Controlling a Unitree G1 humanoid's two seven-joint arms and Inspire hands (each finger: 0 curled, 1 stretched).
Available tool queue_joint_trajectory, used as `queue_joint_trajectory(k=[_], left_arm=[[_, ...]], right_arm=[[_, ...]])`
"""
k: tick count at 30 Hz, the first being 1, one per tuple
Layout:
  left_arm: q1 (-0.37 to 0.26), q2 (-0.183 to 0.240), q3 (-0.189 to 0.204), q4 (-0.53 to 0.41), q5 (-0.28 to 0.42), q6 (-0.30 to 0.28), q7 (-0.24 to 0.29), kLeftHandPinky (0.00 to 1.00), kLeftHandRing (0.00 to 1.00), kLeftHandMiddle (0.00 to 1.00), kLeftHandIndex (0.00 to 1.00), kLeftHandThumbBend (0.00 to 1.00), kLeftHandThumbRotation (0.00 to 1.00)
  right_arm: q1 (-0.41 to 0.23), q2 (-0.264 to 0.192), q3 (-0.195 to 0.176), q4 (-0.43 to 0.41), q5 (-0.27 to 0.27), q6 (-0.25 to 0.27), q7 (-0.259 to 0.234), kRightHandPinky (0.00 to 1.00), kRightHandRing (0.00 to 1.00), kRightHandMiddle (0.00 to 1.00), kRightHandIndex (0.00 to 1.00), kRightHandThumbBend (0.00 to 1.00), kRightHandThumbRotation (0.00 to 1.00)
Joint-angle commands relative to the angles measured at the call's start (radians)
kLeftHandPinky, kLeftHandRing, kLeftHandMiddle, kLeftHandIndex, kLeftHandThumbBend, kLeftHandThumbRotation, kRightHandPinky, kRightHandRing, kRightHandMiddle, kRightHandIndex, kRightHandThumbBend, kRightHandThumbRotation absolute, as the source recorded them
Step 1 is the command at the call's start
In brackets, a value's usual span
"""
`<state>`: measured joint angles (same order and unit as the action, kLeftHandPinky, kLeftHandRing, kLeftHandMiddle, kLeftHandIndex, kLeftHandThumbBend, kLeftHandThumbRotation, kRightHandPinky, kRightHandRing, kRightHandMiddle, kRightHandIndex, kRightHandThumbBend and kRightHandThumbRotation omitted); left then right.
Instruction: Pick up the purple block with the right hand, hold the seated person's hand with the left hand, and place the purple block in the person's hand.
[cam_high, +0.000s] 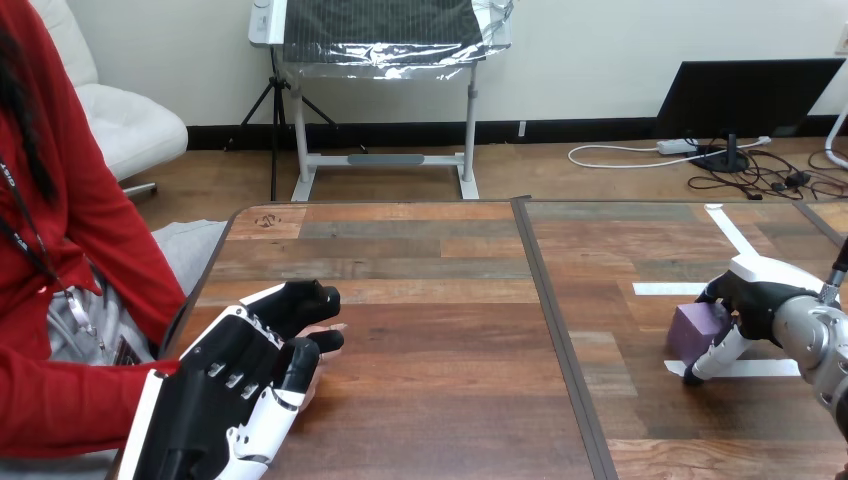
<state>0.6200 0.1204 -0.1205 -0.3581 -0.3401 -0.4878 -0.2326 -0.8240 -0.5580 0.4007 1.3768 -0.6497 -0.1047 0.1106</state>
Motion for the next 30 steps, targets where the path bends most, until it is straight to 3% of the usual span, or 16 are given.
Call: queue_joint_trajectory(k=[1, 17, 30], left_arm=[[-0.074, -0.022, 0.017, -0.018, -0.003, -0.019, -0.009, 0.70, 0.78, 0.72, 0.66, 0.36, 0.36], [-0.080, -0.019, 0.021, -0.016, -0.006, -0.017, -0.018, 0.69, 0.77, 0.71, 0.65, 0.35, 0.36], [-0.079, -0.022, 0.023, -0.016, -0.009, -0.014, -0.018, 0.67, 0.76, 0.71, 0.66, 0.36, 0.37]], right_arm=[[-0.017, 0.004, -0.012, -0.010, 0.016, -0.006, -0.007, 0.74, 0.74, 0.73, 0.72, 0.69, 0.00], [-0.011, 0.006, -0.034, -0.012, 0.043, -0.012, -0.024, 0.79, 0.77, 0.73, 0.67, 0.69, 0.00], [-0.007, 0.008, -0.056, -0.015, 0.071, -0.018, -0.027, 0.65, 0.68, 0.68, 0.63, 0.69, 0.00]])
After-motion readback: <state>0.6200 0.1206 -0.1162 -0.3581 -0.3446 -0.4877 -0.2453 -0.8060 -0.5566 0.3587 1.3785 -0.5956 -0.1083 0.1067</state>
